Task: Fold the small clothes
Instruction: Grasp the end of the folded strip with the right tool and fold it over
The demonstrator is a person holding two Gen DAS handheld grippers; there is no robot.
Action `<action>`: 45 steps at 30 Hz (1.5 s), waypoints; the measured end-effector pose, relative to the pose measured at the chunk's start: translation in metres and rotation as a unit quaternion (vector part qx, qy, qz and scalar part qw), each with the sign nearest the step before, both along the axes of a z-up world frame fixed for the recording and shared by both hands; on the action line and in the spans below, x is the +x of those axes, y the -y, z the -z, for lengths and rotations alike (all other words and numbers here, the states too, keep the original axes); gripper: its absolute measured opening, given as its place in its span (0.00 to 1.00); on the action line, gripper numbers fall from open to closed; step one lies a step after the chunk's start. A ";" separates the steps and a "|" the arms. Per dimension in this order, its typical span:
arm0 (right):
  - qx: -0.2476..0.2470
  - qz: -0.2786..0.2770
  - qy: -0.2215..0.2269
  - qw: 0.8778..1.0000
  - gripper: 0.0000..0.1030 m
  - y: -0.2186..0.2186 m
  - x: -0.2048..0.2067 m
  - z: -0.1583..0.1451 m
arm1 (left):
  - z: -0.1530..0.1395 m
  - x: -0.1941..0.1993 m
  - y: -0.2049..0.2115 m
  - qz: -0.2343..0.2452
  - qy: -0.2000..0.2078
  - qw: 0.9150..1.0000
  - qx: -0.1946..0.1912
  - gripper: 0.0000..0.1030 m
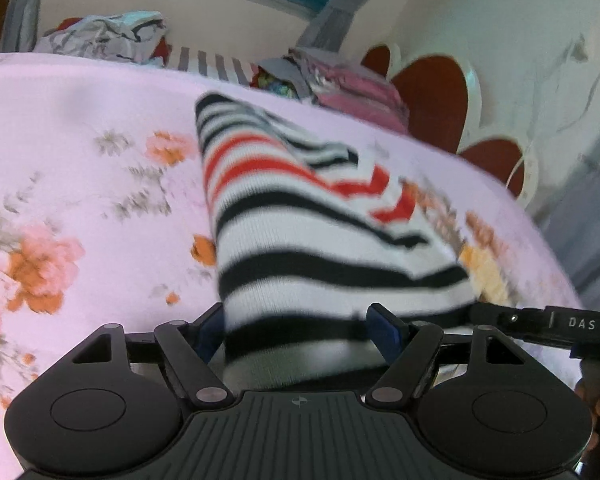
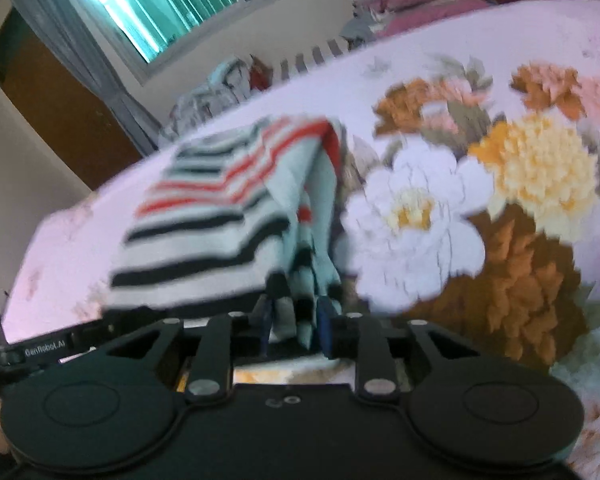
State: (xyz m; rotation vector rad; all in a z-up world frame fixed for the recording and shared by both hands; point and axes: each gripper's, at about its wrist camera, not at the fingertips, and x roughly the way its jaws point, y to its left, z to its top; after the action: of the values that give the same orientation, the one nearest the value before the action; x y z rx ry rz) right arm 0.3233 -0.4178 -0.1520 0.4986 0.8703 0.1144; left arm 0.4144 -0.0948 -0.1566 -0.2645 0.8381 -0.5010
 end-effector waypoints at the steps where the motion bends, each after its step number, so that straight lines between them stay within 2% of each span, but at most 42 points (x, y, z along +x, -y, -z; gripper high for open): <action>1: 0.004 0.006 0.008 1.000 0.37 0.003 0.004 -0.006 | -0.005 0.001 -0.004 -0.006 0.005 1.000 -0.006 0.72; 2: 0.008 0.012 0.014 1.000 0.42 0.006 0.009 -0.010 | -0.009 0.003 -0.006 -0.010 0.011 1.000 -0.010 0.72; 5: 0.020 0.032 0.016 0.999 0.42 0.016 0.032 -0.013 | -0.019 0.017 -0.010 -0.027 0.026 0.999 -0.012 0.72; 12: 0.079 0.072 -0.029 0.994 0.44 0.021 0.104 0.015 | -0.011 0.064 0.000 -0.058 0.019 0.998 -0.002 0.72; 14: 0.065 0.077 -0.042 0.994 0.44 0.017 0.118 0.023 | -0.007 0.073 0.005 -0.061 0.019 0.998 0.001 0.72; 16: 0.059 0.066 -0.050 0.995 0.39 0.011 0.126 0.028 | -0.004 0.082 0.010 -0.063 0.020 0.998 0.003 0.72; 20: 0.009 0.049 -0.025 0.998 0.12 -0.003 0.123 0.023 | 0.005 0.095 0.019 -0.056 0.012 0.998 0.006 0.72; 23: -0.044 0.045 0.007 0.998 0.10 -0.007 0.113 0.013 | 0.012 0.100 0.022 -0.050 0.001 0.999 -0.006 0.72; 25: -0.088 0.043 0.009 0.995 0.10 -0.011 0.107 0.018 | 0.017 0.100 0.026 -0.043 -0.001 0.999 -0.004 0.72; 27: -0.097 0.035 -0.017 0.995 0.10 -0.011 0.110 0.034 | 0.025 0.101 0.030 -0.038 -0.009 0.999 0.010 0.72; 28: -0.088 0.039 -0.013 0.995 0.11 -0.009 0.110 0.034 | 0.028 0.101 0.029 -0.040 -0.012 0.999 0.007 0.72; 32: -0.079 0.047 0.000 0.996 0.22 -0.002 0.111 0.018 | 0.023 0.100 0.027 -0.043 -0.006 0.999 0.010 0.72; 37: -0.086 0.053 0.036 0.994 0.26 -0.004 0.122 -0.008 | 0.001 0.101 0.026 -0.067 0.019 0.998 0.004 0.72; 40: -0.098 0.050 0.038 0.993 0.27 -0.008 0.140 -0.008 | -0.005 0.111 0.033 -0.065 0.025 0.997 0.015 0.72; 44: -0.106 0.047 0.033 0.993 0.40 -0.023 0.158 -0.005 | -0.004 0.128 0.043 -0.072 0.021 0.997 0.029 0.72; 45: -0.111 0.045 0.032 0.992 0.39 -0.027 0.162 -0.004 | -0.002 0.132 0.045 -0.074 0.016 0.997 0.033 0.72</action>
State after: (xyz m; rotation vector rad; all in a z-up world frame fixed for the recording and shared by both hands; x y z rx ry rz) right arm 0.4855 -0.3906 -0.1484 0.3226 0.7849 -0.0485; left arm 0.5466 -0.1399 -0.1548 -0.2555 0.7956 -0.3382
